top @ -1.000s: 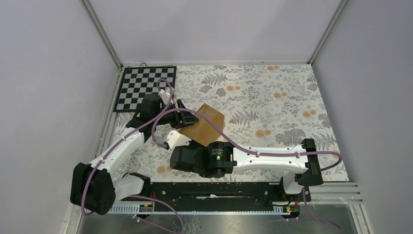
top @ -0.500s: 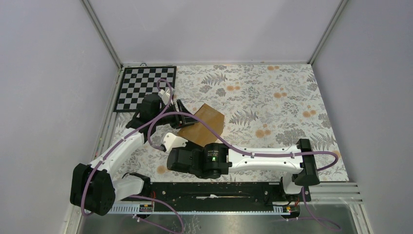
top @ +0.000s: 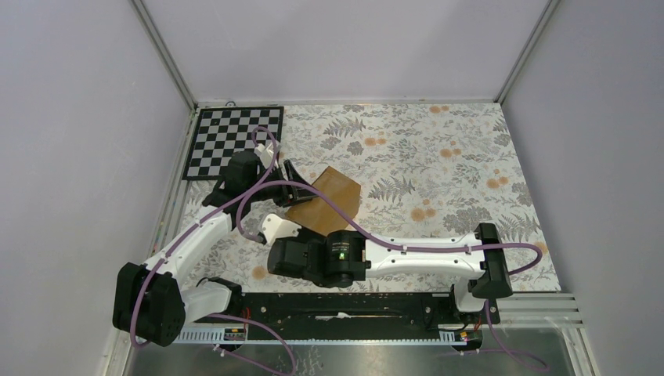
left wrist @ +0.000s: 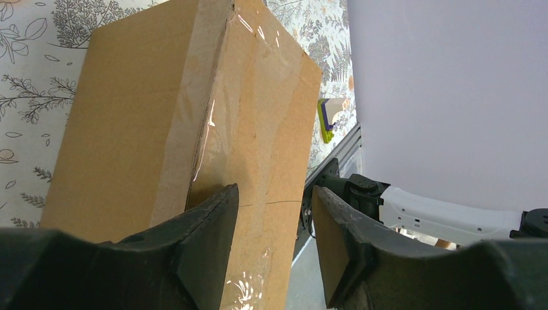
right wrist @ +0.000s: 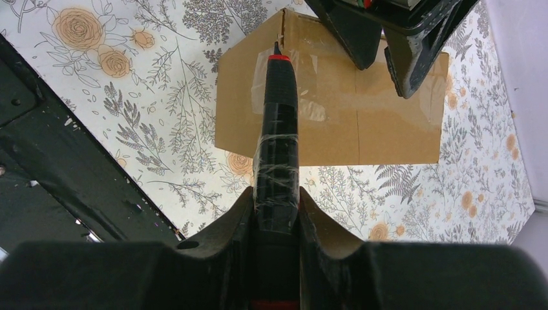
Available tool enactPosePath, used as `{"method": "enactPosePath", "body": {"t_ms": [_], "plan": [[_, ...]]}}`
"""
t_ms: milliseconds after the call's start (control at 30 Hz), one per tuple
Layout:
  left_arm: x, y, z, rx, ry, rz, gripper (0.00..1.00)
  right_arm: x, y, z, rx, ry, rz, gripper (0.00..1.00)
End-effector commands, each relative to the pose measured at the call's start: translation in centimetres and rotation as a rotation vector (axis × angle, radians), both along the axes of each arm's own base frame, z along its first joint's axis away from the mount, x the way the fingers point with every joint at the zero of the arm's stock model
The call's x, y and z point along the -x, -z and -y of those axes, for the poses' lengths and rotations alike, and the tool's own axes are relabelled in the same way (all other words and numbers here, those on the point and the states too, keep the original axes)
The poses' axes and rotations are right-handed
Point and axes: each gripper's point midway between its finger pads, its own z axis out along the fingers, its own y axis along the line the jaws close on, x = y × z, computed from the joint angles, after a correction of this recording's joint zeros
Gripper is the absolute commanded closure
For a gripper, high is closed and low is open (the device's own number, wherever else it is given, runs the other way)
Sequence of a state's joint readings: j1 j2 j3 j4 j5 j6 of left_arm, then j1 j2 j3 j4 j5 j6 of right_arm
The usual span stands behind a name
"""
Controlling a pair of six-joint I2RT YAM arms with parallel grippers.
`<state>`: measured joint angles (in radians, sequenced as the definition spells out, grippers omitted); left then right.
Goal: Unpack the express box
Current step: Cut the express box at the center of the board.
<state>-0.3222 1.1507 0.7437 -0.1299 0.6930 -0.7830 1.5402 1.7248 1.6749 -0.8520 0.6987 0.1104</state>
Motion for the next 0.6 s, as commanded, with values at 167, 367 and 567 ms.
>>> {"method": "enactPosePath", "body": {"t_ms": [167, 367, 567], "plan": [[0.9, 1.8, -0.4, -0.036, 0.013, -0.04, 0.47, -0.4, -0.4, 0.1, 0.001, 0.035, 0.04, 1.0], [1.0, 1.8, -0.4, -0.036, 0.014, -0.041, 0.48, -0.7, -2.0, 0.1, -0.055, 0.055, 0.055, 1.0], [1.1, 1.9, -0.5, -0.038, 0.012, -0.043, 0.48, -0.6, -2.5, -0.1, -0.071, 0.052, 0.05, 1.0]]}}
